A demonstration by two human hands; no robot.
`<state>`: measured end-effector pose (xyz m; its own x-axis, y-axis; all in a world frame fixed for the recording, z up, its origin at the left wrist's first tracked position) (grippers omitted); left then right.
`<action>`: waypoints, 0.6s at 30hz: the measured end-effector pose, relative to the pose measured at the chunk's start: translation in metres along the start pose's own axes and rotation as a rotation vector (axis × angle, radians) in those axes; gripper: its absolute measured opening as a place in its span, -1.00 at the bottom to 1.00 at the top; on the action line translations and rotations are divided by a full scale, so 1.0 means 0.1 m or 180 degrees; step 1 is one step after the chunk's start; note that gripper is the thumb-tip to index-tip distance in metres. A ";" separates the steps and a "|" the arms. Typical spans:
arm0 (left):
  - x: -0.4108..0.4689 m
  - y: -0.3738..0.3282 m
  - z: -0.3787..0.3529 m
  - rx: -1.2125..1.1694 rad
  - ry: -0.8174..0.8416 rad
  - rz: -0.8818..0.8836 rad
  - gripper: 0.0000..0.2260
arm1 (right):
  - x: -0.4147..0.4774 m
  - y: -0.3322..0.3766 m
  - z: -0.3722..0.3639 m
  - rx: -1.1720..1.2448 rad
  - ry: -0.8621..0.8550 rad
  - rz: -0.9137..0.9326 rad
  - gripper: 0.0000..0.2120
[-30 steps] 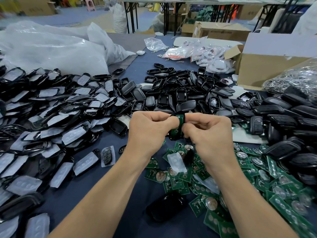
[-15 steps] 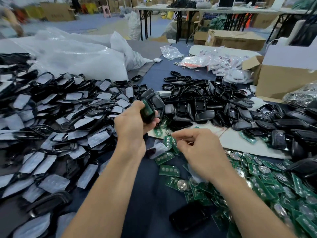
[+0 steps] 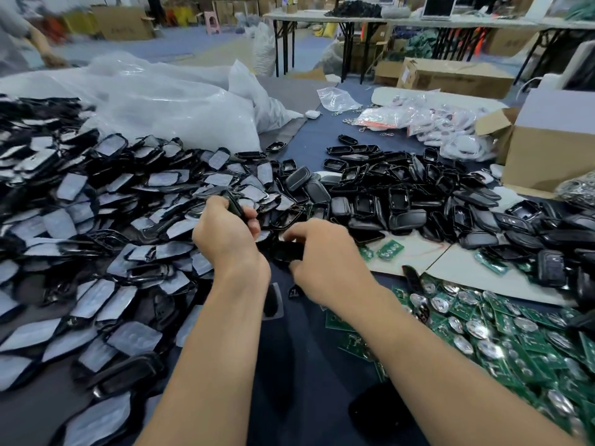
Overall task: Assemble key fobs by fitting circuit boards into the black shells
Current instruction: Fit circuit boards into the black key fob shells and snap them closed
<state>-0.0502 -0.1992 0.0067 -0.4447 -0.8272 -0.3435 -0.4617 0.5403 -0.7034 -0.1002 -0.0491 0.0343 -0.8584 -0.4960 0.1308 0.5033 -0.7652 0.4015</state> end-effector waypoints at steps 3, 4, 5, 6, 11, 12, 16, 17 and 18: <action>-0.02 0.05 -0.07 0.0206 0.0177 0.0022 -0.85 | -0.11 -0.25 0.21 0.0323 -0.0370 -0.0185 -0.60; -0.05 0.06 -0.10 0.0258 0.0270 -0.0013 -0.87 | -0.16 -0.32 0.26 0.0401 -0.0423 -0.0230 -0.61; -0.07 0.05 -0.13 0.0271 0.0346 -0.0073 -0.88 | -0.19 -0.36 0.26 0.0427 -0.0367 -0.0252 -0.63; -0.09 0.02 -0.15 0.0265 0.0402 -0.0148 -0.89 | -0.22 -0.36 0.22 0.0371 -0.0221 -0.0246 -0.66; -0.08 -0.11 -0.08 0.0131 0.0245 -0.0388 -0.94 | -0.09 -0.08 0.13 0.0468 0.0026 0.0018 -0.70; -0.06 -0.13 -0.05 0.0095 0.0167 -0.0399 -0.94 | -0.01 0.00 0.12 0.0485 0.0001 0.0062 -0.70; -0.01 -0.15 0.01 0.0052 0.0004 -0.0351 -0.89 | 0.30 0.30 -0.10 -0.0070 0.0035 0.0341 -0.70; -0.01 -0.15 0.01 0.0033 0.0002 -0.0327 -0.86 | 0.33 0.36 -0.16 -0.0268 0.0011 0.0414 -0.73; -0.01 -0.14 0.01 0.0002 0.0012 -0.0306 -0.84 | 0.35 0.39 -0.20 -0.0389 -0.0022 0.0447 -0.74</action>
<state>-0.0422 -0.2065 0.0164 -0.4013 -0.8747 -0.2719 -0.5020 0.4583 -0.7335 -0.1090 -0.1041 0.0363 -0.7794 -0.5988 0.1843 0.6261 -0.7331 0.2658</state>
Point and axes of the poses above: each hand's wrist, its own x-axis towards the middle knuckle, its own z-axis out of the back of the hand, y = z × x, the point moved 9 cm from there along x, towards the middle knuckle, and after that the axes turned 8 degrees about -x, right-handed, at the moved point
